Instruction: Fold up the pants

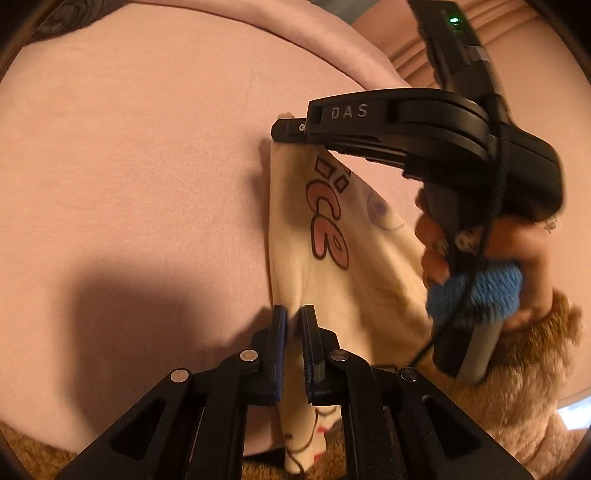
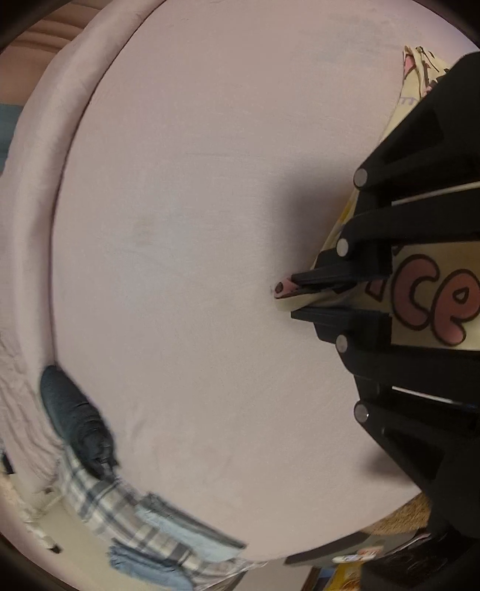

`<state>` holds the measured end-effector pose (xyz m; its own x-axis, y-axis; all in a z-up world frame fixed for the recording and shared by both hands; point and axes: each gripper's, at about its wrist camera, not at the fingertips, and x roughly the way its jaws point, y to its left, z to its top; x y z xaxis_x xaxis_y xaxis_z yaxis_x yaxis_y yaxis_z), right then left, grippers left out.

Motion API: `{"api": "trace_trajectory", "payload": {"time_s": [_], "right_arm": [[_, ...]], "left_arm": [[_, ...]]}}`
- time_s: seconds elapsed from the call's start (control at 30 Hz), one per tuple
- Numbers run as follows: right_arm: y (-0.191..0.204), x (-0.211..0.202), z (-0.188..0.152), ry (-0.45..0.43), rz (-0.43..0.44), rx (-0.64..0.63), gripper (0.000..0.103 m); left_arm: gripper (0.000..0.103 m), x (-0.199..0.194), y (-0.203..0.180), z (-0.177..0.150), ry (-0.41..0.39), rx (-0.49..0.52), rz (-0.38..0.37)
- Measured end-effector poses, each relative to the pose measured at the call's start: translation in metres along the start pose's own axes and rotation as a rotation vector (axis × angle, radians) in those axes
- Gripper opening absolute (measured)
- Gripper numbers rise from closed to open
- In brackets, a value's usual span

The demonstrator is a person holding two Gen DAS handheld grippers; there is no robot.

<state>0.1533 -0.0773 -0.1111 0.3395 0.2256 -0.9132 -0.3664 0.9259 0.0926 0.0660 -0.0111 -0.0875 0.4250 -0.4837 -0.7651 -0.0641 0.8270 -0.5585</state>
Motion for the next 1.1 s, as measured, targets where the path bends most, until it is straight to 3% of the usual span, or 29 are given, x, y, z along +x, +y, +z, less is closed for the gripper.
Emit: {"api": "trace_trajectory", "payload": {"time_s": [0.23,0.37,0.67,0.87,0.93,1.0,1.1], "right_arm": [[-0.012,0.029,-0.003,0.047,0.013,0.046,0.012],[-0.012,0.028,-0.001,0.047,0.006,0.046,0.013],[-0.012,0.027,-0.001,0.049,0.005,0.048,0.013],[-0.014,0.001,0.003,0.032,0.017,0.051,0.018],[-0.012,-0.022,-0.001,-0.021,0.005,0.025,0.048],[-0.013,-0.053,-0.009,-0.095,0.012,0.011,0.064],[-0.024,-0.102,-0.032,-0.186,0.036,0.007,0.066]], "left_arm": [[0.008,-0.008,-0.007,-0.006,0.011,-0.021,0.048],[0.008,0.001,-0.005,-0.017,0.058,-0.041,0.053],[0.008,-0.005,-0.008,-0.039,0.081,-0.049,0.018],[0.009,-0.004,-0.015,-0.048,0.084,-0.020,0.034],[0.009,-0.007,-0.017,-0.056,0.082,-0.013,0.046],[0.016,-0.009,-0.020,-0.058,0.078,-0.007,0.051],[0.035,-0.013,-0.029,-0.063,0.060,0.008,0.060]]}}
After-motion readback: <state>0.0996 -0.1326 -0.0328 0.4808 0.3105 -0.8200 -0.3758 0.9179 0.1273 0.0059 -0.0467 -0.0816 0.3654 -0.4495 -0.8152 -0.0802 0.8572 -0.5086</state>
